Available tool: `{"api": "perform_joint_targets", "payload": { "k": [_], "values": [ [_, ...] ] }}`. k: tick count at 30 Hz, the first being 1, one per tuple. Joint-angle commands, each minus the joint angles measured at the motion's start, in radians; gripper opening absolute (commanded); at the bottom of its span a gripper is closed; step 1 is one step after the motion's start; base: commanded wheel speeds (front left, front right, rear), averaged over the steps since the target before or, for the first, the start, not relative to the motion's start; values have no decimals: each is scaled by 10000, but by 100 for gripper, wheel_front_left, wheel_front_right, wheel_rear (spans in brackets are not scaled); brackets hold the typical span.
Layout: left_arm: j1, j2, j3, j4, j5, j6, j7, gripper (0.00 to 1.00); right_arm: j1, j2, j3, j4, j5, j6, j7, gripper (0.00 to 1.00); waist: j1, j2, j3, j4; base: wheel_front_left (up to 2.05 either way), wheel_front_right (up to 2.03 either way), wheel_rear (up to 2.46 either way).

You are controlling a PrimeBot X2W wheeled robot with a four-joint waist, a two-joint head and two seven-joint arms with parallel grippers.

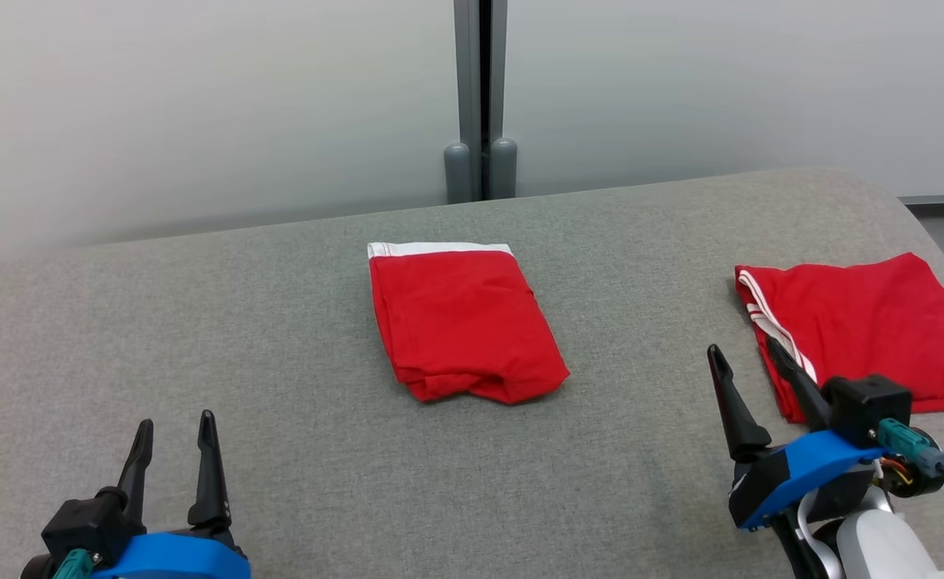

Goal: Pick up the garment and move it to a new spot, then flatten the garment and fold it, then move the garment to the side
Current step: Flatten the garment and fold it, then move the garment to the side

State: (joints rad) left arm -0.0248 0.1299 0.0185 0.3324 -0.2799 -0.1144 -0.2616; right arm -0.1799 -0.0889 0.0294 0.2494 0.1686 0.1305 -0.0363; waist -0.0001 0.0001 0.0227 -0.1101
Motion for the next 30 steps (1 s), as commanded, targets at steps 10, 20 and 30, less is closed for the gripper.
{"api": "perform_joint_targets", "payload": {
  "k": [10, 20, 30],
  "values": [
    [-206, 80, -98, 20, 96, -80, -44, 100, 130, 80, -63, 355, -34, 6, -195, 100, 1, -1, 94, 99, 0, 0, 0],
    [-409, 90, -186, -71, 140, -93, -44, 100, -277, 158, -14, 328, 99, 6, 87, 100, 1, -1, 492, 268, 0, 0, 0],
    [-1698, 68, -721, -523, 255, -105, -44, 100, -3143, 264, -94, 908, 606, 6, 3578, 100, 1, -1, 2034, 1342, 0, 0, 0]
  ]
}}
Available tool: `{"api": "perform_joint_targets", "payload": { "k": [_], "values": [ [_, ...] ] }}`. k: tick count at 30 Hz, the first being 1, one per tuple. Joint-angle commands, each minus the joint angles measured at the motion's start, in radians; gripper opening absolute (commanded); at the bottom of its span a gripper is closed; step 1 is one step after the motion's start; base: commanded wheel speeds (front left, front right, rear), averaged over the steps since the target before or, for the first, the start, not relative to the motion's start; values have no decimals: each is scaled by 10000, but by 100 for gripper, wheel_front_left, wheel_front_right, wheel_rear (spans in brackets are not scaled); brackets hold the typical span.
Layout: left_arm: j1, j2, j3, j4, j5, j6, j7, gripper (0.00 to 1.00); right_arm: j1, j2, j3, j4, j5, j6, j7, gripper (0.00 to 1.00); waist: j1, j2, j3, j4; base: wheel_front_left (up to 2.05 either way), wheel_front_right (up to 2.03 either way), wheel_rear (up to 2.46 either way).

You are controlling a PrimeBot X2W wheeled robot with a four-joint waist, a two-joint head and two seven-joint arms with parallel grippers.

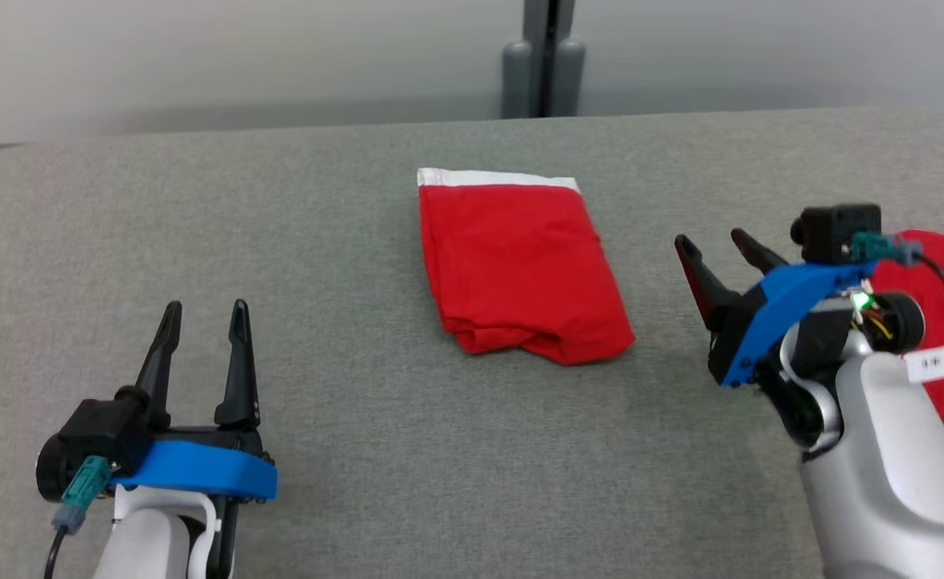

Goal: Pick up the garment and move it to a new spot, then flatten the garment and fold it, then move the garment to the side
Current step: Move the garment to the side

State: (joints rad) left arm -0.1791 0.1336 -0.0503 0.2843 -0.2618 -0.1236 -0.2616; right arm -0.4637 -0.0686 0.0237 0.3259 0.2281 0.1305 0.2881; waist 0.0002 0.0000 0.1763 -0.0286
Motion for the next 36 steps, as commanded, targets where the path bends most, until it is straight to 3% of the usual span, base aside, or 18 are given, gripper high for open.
{"api": "perform_joint_targets", "payload": {
  "k": [1, 8, 18, 19, 20, 21, 25, 28, 30, 31, 36],
  "values": [
    [-242, 13, -102, -64, 82, -19, -44, 100, -626, 100, -90, 297, -19, 8, 711, 100, -2, 0, 603, 662, 0, 0, 0],
    [-734, -169, -524, -173, 132, -58, -44, 100, -2067, 183, -851, 2071, 68, 6, 2365, 100, -2, 0, 1173, 1572, 0, 0, 0],
    [-1153, -274, -771, -163, 68, -85, -44, 100, -3014, 183, -1197, 4758, -45, 5, 2005, 100, -2, 0, 1635, 2078, 0, 0, 0],
    [-1142, -278, -748, -154, 71, -86, -44, 100, -3037, 210, -1010, 4946, 55, 6, 2023, 65, -2, 0, 1640, 2051, 0, 0, 0],
    [-1123, -279, -728, -156, 70, -87, -44, 100, -3127, 217, -841, 5052, 226, 8, 1919, 19, -2, 0, 1644, 1999, 0, 0, 0],
    [-1096, -272, -699, -149, 63, -88, -44, 100, -3206, 222, -608, 5127, 265, 8, 1907, 0, -2, 0, 1639, 1924, 0, 0, 0],
    [-913, -169, -540, -207, 96, -89, -44, 100, -3628, 187, 434, 4854, 472, 6, 2180, 0, -2, 0, 1537, 1377, 0, 0, 0],
    [-731, -41, -363, -264, 110, -81, -42, 100, -3901, 149, 1685, 4052, 789, 9, 3125, 0, -2, 0, 1406, 710, 0, 0, 0],
    [-656, 81, -186, -377, 132, -63, -44, 100, -4077, -296, 2600, 3229, 1007, 1, 3863, 0, -2, 0, 1354, 158, 0, 0, 0],
    [-656, 81, -186, -377, 132, -63, -44, 100, -4077, -296, 2600, 3229, 1007, 1, 3863, 0, -2, 0, 1354, 158, 0, 0, 0],
    [-516, 232, -4, -684, 259, 28, -44, 100, -4217, -2105, 4715, 840, 1874, 6, 5335, 0, -2, 0, 1335, -1116, 0, 0, 0]
  ]
}}
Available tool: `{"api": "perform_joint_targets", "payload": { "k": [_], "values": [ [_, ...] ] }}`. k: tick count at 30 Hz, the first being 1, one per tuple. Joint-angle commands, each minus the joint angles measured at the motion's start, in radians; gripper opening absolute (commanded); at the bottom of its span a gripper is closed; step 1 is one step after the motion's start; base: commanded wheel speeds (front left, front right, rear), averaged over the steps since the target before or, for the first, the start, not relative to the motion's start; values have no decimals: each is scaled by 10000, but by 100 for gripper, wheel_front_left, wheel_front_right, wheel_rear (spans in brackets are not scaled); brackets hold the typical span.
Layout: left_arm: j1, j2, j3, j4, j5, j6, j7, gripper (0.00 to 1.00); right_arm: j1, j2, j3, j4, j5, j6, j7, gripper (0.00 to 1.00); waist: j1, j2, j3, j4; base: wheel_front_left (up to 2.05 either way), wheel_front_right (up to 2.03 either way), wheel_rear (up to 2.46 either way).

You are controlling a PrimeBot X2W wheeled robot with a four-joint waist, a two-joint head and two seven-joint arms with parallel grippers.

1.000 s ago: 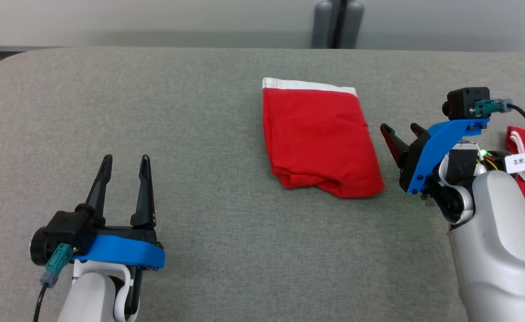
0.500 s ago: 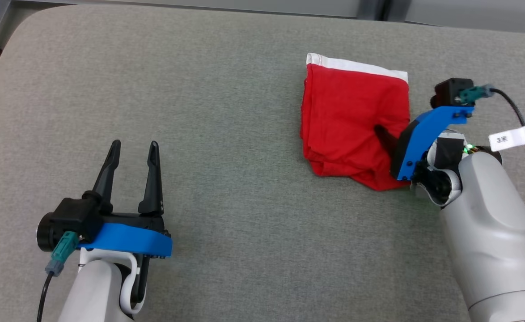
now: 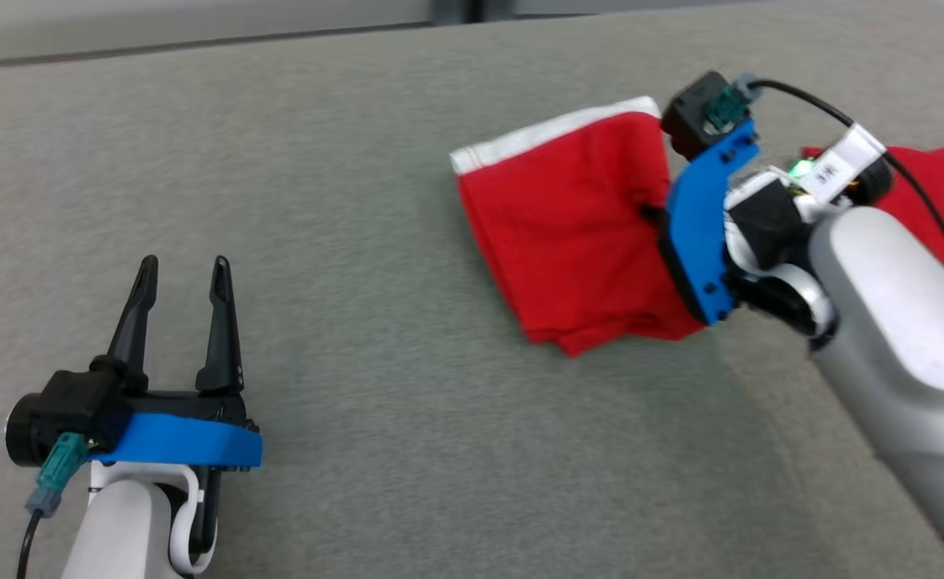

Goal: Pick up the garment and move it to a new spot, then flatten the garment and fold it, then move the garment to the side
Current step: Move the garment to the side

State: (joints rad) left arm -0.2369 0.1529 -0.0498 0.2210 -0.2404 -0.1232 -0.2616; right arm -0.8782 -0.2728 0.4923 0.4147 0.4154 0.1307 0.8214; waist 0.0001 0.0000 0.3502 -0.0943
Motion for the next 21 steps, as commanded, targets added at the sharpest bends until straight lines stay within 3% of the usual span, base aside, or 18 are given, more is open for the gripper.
{"api": "perform_joint_targets", "payload": {
  "k": [1, 7, 11, 21],
  "values": [
    [47, 70, 5, -94, 46, 36, -44, 100, -116, -489, 381, -428, 170, 3, 126, 0, -1, 0, -376, -669, 0, 0, 0],
    [-333, 219, -272, -229, 167, 10, 22, 100, -431, -2910, 1633, -1397, 286, 3, -263, 0, -1, 0, -26, -1525, 0, 0, 0],
    [-533, 408, -470, -431, 220, -10, 239, 100, -675, -3844, 2006, -1148, 208, 3, -1228, 0, -1, 0, 345, -1827, 0, 0, 0],
    [-931, 1039, -722, -1290, 315, -39, 944, 100, -531, -4615, 1195, 1302, -105, 3, -2901, 0, -1, 0, 1453, -1829, 0, 0, 0]
  ]
}}
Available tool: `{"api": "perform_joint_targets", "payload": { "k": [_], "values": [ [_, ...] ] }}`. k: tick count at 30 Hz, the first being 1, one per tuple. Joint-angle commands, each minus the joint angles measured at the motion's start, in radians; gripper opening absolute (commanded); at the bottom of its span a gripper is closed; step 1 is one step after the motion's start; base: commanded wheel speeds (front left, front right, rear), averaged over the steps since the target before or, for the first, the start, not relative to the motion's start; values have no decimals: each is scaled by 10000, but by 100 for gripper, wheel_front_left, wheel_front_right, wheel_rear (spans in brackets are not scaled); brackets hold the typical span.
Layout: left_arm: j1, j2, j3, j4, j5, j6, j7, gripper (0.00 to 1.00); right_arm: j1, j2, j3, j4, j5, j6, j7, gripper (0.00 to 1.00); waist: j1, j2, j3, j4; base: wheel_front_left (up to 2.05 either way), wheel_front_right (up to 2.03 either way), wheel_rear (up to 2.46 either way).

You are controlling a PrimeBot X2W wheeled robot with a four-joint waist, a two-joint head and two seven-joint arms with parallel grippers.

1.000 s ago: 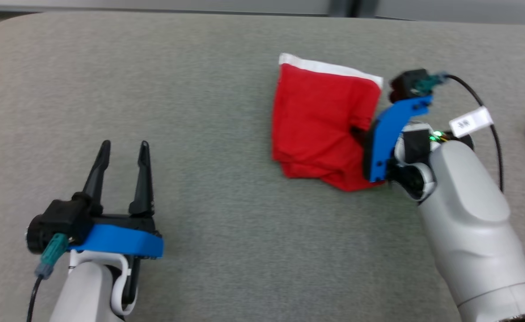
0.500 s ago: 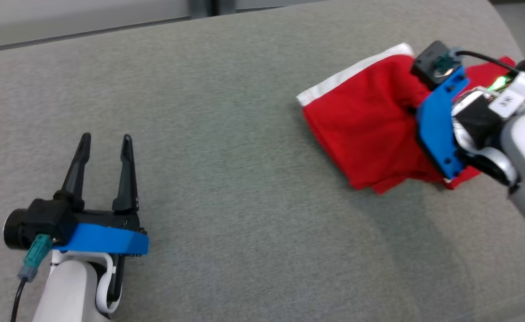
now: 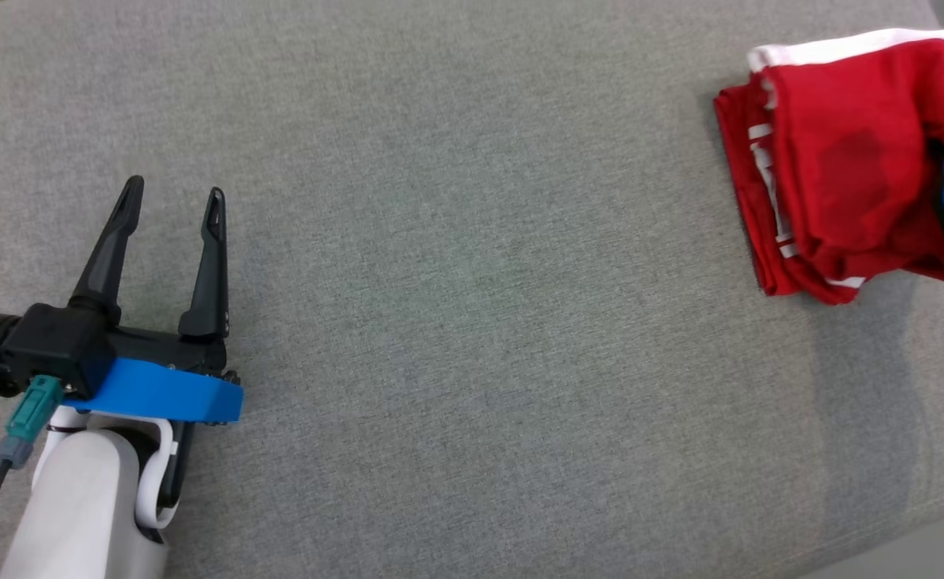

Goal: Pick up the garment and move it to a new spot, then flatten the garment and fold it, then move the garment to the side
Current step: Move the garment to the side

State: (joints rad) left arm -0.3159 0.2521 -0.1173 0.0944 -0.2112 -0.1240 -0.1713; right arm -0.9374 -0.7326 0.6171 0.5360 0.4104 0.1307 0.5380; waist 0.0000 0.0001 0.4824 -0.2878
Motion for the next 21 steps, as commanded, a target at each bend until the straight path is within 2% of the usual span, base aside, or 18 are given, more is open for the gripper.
{"api": "perform_joint_targets", "payload": {
  "k": [1, 6, 7, 8, 14, 21],
  "values": [
    [-169, 129, -41, -145, 28, -33, 107, 100, 97, 31, -239, 369, -157, 1, -208, 0, 0, -1, 245, 104, 0, 0, 0],
    [-265, 353, -55, -447, 52, -35, 360, 100, 312, 791, -1306, 1720, -665, 3, -1074, 0, 0, -1, 551, 99, 0, 0, 0],
    [-293, 378, -58, -474, 38, -35, 402, 100, 344, 926, -1510, 2009, -769, 3, -1202, 42, 0, -1, 566, 106, 0, 0, 0],
    [-328, 398, -73, -492, 24, -36, 442, 100, 360, 1094, -1742, 2280, -881, 1, -1346, 100, 0, -1, 565, 111, 0, 0, 0],
    [-206, 306, -155, -278, -162, -37, 189, 100, 438, 1899, -2492, 2834, -1620, 3, -2585, 100, 0, -1, 29, 189, 0, 0, 0],
    [511, -257, -278, 478, -527, 119, -402, 100, 1379, 2387, -3518, 2187, -2007, 3, -4119, 100, 0, -1, -1473, 736, 0, 0, 0]
  ]
}}
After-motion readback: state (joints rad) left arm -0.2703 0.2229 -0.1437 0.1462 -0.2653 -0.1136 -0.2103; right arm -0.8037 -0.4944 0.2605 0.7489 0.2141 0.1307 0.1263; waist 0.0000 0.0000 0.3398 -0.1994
